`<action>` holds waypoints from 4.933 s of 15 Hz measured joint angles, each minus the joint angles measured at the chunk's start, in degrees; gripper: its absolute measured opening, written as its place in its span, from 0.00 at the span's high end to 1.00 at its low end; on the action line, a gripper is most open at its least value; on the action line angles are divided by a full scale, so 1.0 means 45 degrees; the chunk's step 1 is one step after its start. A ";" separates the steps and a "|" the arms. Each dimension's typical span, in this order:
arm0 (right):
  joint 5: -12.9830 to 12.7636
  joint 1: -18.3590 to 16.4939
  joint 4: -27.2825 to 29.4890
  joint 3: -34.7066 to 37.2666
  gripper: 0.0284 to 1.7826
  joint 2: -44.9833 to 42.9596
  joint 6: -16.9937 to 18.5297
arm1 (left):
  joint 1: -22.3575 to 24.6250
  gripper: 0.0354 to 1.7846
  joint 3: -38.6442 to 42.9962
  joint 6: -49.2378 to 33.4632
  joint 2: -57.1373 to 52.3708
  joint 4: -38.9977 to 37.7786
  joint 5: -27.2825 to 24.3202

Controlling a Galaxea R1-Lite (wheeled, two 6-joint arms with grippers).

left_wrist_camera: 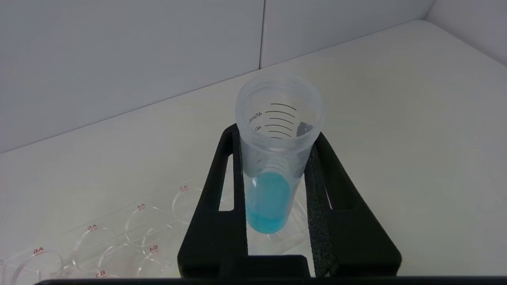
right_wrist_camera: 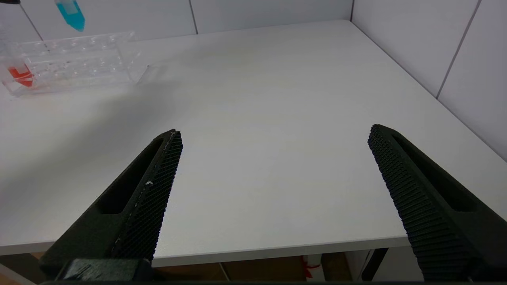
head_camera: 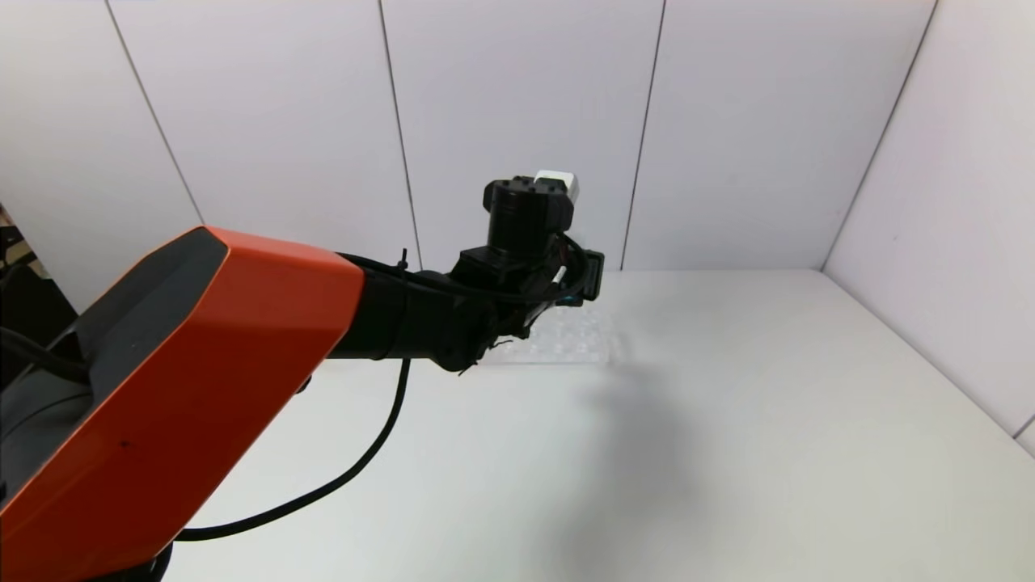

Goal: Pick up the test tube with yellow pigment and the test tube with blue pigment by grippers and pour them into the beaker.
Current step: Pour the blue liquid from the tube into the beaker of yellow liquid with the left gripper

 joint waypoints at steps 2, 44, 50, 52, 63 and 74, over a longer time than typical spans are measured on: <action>0.0000 0.0000 0.0000 0.0000 0.04 0.0000 0.0000 | 0.0030 0.77 0.0000 0.0000 -0.0366 0.0341 0.0000; 0.0000 0.0000 -0.0005 0.0000 0.04 0.0000 0.0000 | 1.3228 0.77 0.0393 0.2926 -0.4995 0.5602 -0.9167; 0.0000 0.0000 -0.0005 0.0000 0.04 0.0000 0.0000 | 1.3727 0.77 -0.3760 0.8745 -0.3124 1.3282 -1.0061; 0.0000 0.0000 -0.0005 0.0000 0.04 0.0000 0.0000 | 1.3897 0.77 -0.4017 1.0587 -0.2706 1.4889 -1.0067; 0.0005 0.0000 -0.0008 0.0000 0.04 0.0000 0.0000 | 1.3548 0.77 -0.4115 1.6736 -0.1739 1.5011 -0.7946; 0.0000 0.0000 -0.0008 0.0000 0.04 0.0000 0.0000 | 1.2708 0.77 -0.4115 2.0431 -0.1292 1.3816 -0.8298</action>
